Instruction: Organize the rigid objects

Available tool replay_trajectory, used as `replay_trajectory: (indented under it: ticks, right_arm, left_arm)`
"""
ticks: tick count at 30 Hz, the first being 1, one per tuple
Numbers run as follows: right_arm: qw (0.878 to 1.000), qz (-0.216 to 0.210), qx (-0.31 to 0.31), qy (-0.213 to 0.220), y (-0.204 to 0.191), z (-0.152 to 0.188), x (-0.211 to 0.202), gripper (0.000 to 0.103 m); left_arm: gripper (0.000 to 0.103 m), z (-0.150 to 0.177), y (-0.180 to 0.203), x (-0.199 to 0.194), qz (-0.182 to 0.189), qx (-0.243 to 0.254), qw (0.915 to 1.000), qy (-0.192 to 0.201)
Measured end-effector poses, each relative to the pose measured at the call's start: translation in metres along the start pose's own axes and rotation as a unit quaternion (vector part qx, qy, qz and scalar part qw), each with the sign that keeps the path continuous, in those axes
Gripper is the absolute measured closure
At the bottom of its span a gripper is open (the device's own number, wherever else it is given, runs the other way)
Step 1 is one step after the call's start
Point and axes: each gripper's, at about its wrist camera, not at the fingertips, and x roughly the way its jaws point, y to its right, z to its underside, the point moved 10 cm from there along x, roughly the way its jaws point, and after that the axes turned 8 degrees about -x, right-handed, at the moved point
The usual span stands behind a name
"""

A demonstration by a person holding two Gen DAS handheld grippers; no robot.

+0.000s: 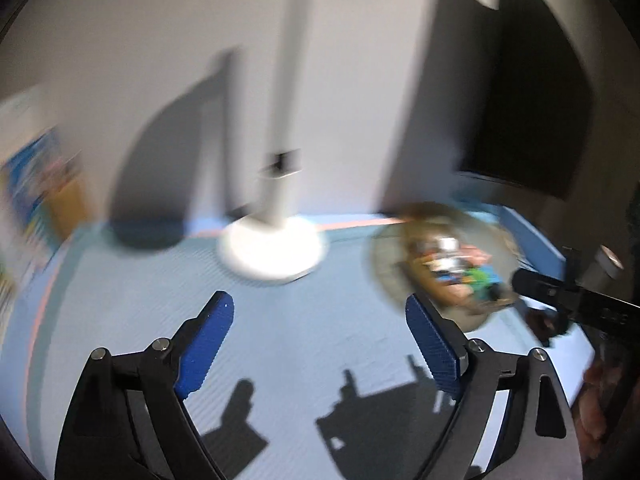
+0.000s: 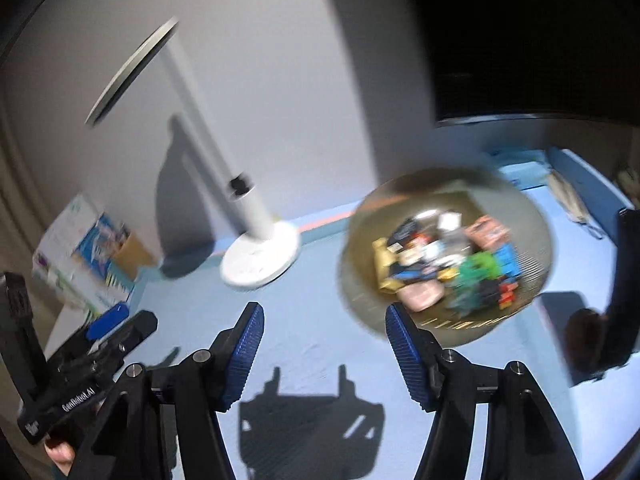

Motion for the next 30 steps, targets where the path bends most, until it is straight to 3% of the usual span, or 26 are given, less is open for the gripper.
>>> replay_trajectory:
  ticks: [4, 8, 12, 15, 19, 24, 30]
  right_arm:
    - [0.999, 0.004, -0.047, -0.012, -0.044, 0.037, 0.047, 0.041]
    - [0.998, -0.007, -0.051, -0.032, -0.058, 0.072, 0.089, 0.041]
    - [0.996, 0.019, -0.085, -0.035, -0.057, 0.089, 0.106, 0.041]
    - [0.995, 0.013, -0.095, -0.036, -0.06, 0.092, 0.108, 0.041]
    - [0.992, 0.022, -0.12, -0.03, -0.067, 0.095, 0.11, 0.027]
    - [0.988, 0.032, -0.149, -0.016, -0.076, 0.095, 0.105, 0.021]
    - [0.989, 0.038, -0.141, -0.008, -0.073, 0.093, 0.101, 0.016]
  left_arm:
    - [0.016, 0.037, -0.062, 0.002, -0.108, -0.005, 0.9941, 0.016]
    - [0.016, 0.062, -0.091, 0.007, -0.153, -0.02, 0.988, 0.01]
    - [0.016, 0.076, -0.106, 0.023, -0.165, -0.045, 0.9853, -0.007]
    - [0.016, 0.085, -0.112, 0.033, -0.172, -0.044, 0.9838, -0.023]
    - [0.016, 0.087, -0.116, 0.038, -0.157, -0.055, 0.9854, -0.034]
    - [0.016, 0.091, -0.117, 0.037, -0.153, -0.061, 0.9857, -0.037]
    - [0.016, 0.093, -0.114, 0.037, -0.161, -0.054, 0.9848, -0.039]
